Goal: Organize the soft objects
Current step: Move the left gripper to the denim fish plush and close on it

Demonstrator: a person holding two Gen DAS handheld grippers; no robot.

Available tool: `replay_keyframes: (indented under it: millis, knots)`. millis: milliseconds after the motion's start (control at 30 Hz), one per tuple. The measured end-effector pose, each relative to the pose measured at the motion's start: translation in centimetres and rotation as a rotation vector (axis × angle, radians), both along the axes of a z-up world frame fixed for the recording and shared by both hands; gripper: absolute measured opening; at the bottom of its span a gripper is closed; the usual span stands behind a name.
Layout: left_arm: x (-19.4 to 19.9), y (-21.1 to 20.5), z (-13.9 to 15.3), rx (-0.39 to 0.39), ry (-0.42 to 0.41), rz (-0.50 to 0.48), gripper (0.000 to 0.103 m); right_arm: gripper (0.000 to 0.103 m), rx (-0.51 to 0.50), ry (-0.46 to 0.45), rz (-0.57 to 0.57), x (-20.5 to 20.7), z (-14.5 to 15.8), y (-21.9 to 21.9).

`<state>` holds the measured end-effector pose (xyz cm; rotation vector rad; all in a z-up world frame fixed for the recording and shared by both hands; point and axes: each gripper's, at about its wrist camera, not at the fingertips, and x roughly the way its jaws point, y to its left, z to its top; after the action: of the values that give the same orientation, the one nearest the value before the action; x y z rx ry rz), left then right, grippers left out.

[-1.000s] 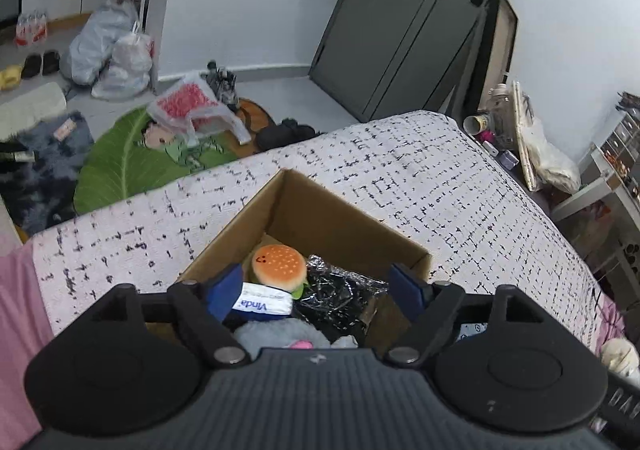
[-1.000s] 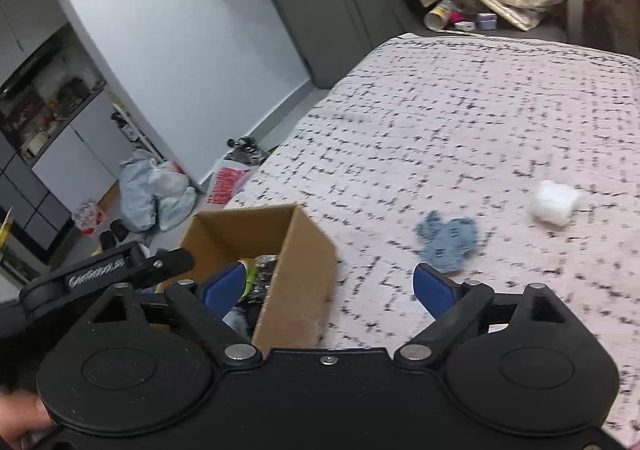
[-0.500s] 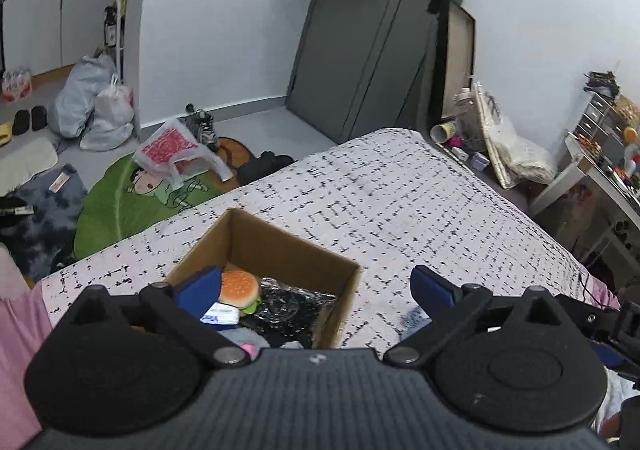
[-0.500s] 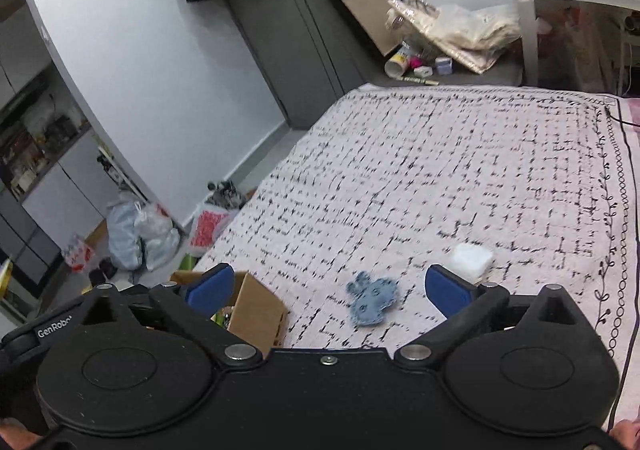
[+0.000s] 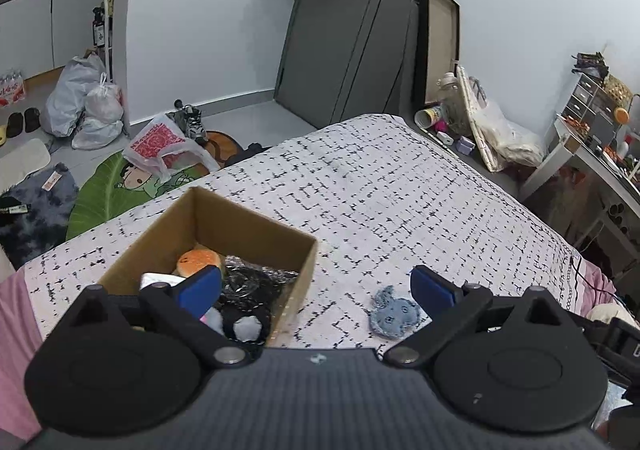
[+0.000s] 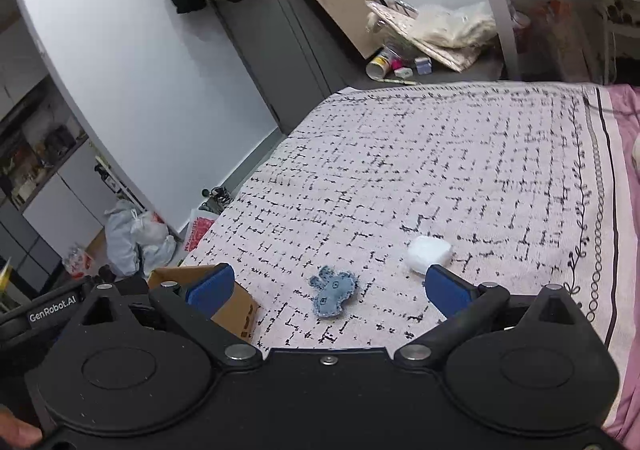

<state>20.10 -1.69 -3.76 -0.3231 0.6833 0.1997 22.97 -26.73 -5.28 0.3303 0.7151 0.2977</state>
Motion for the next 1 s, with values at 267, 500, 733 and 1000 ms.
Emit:
replay_keyframes:
  millis: [267,500,733,1000]
  knots:
    - [1.1,-3.0,-0.9,0.012,0.024,-0.038,0.1,0.103,0.074,0.032,-0.018,0.7,-0.6,-2.4]
    - [2.1,-5.1,-1.9,0.025,0.045,-0.051,0.1,0.103,0.109,0.069,-0.064,1.1,-1.2,-4.6]
    - [3.2,-6.4,-2.8,0.044,0.083,-0.053,0.1,0.103,0.154,0.082,-0.1,1.6,-1.5,-6.5]
    - [5.2,-7.3,-4.4,-0.002,0.102,-0.057,0.098,0.103,0.232,0.146,-0.147,2.8,-3.2,-8.4]
